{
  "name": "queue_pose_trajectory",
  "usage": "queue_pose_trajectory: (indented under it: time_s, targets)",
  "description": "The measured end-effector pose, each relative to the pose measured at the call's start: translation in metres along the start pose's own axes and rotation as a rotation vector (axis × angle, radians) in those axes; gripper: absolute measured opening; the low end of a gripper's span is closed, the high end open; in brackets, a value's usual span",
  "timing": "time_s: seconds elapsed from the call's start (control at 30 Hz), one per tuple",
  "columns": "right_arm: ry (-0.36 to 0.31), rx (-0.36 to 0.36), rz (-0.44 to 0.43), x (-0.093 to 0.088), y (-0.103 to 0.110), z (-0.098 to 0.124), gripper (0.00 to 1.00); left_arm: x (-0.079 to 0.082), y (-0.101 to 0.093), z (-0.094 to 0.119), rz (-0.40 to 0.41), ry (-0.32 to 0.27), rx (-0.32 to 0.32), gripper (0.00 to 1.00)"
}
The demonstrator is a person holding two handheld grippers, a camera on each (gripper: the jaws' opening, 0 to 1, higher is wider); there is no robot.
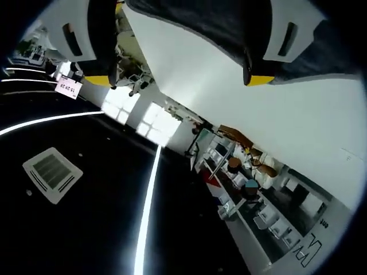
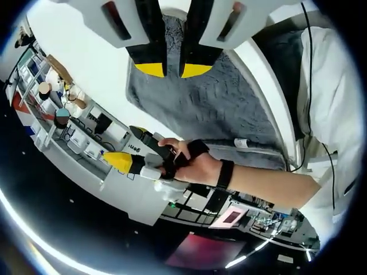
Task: Open the folded towel by lifting each exposed corner and separating the folded layers until the towel lies flat within the target outline without major curled edges
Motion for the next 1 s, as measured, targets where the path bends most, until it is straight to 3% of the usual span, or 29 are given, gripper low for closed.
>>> queue_pose_trajectory:
  time_s: [0.3,0.73,1.0]
  targets:
    - [-0.021,0.030,0.000,0.012,0.004,-0.008,0.04,0.007,-0.011,0.021,-0.116,0.016,-0.026,0.88]
    - [-0.050,0.063,0.027,0.036,0.013,-0.023,0.04,0.010,-0.017,0.054,-0.186,0.020,-0.032,0.86]
    - [-0.066,0.104,0.042,0.054,0.025,-0.041,0.04,0.022,-0.019,0.087,-0.224,-0.011,-0.027,0.87]
Point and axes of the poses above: the point that each gripper's makers call its tool centre point, and the gripper's own axes: z roughly backward along the fingers, y roughly to its left, x roughly out of its top, the point moved 7 cm from there along z, roughly backward along the fingers, and after that the axes turned 8 degrees about -z, right-handed, at the moved point
